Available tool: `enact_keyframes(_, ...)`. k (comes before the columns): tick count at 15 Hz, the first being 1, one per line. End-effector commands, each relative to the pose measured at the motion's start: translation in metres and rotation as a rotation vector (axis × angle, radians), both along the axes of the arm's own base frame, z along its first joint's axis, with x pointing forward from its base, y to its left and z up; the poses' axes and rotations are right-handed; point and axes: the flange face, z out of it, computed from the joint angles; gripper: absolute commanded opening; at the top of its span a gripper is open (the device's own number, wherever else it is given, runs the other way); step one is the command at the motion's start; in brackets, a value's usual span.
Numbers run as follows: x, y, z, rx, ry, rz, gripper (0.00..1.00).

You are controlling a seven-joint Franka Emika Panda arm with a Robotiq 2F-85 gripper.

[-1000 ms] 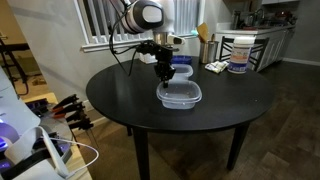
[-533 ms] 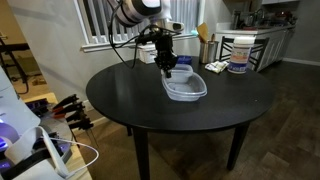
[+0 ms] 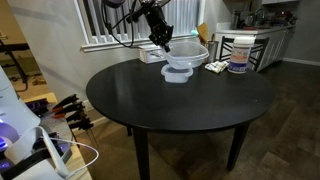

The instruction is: Stack the clear containers together.

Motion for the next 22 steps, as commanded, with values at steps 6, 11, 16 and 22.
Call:
enact_keyframes(6,0.04,0.02,0.048,0.212,-0.161,-0.132,0.02)
enact_keyframes(11,0.077,0.032,0.051,0.359,-0.179,-0.275,0.02)
enact_keyframes(16,0.099,0.012,0.005,0.374,-0.162,-0.361,0.02)
enact_keyframes(22,0.107,-0.006,-0.037,0.462,-0.164,-0.472,0.02)
